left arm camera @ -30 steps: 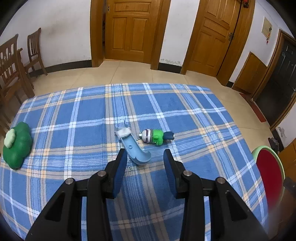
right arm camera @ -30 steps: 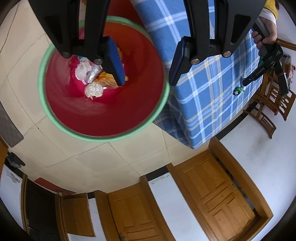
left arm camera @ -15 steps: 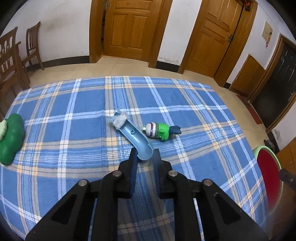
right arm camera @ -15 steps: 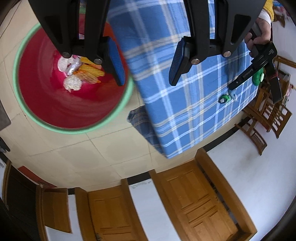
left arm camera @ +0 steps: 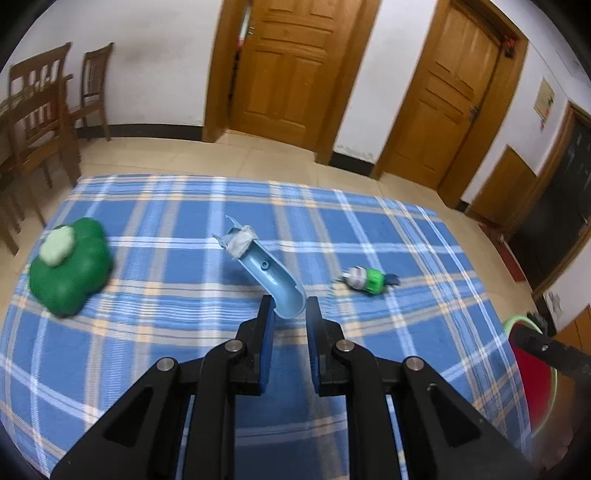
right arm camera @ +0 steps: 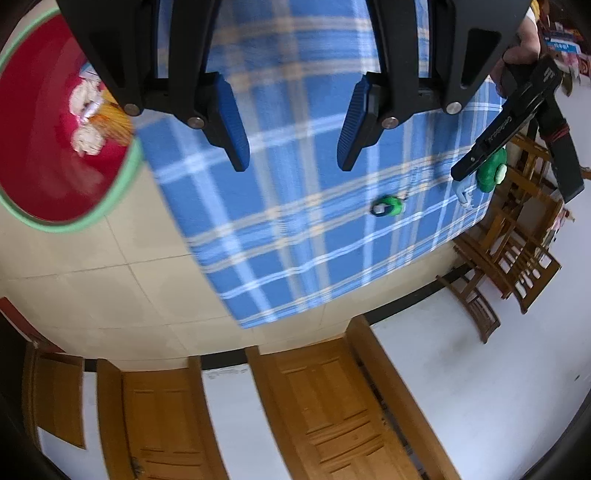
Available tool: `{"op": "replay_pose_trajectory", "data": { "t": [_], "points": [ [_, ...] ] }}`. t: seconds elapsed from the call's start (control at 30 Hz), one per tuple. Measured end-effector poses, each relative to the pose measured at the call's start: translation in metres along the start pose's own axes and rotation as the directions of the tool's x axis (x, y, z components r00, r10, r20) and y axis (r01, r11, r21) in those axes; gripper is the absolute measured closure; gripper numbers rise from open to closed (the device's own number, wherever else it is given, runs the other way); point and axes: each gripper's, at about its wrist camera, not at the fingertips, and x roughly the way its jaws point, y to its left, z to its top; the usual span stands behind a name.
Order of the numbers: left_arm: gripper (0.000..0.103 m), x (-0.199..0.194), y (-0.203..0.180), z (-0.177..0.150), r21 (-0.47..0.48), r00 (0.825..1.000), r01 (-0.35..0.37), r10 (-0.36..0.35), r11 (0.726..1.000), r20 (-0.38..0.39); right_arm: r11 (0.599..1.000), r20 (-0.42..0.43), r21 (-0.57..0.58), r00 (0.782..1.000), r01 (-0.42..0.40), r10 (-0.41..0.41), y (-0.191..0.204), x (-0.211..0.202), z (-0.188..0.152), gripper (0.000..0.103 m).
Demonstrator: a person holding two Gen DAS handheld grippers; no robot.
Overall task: Collect trash
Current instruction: 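Grasp the green toy figure with right tool while left tool holds the slide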
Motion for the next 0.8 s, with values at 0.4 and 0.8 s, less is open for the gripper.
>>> {"op": "replay_pose_trajectory", "data": {
  "t": [0.4, 0.8],
  "points": [
    [0.087, -0.001, 0.039, -0.003, -0.099, 0.994, -0.088, 0.094, 0.991, 0.049, 0.996, -0.037, -0.091, 0.999, -0.021, 0.018, 0.066, 0.063, 0.008, 0.05],
    [0.087, 0.0, 0.052, -0.005, -0.139, 0.993, -0.099, 0.107, 0.985, 0.051, 0.985, -0.01, -0.172, 1.0, 0.018, -0.02, 0.105, 0.103, 0.016, 0.05]
  ]
}}
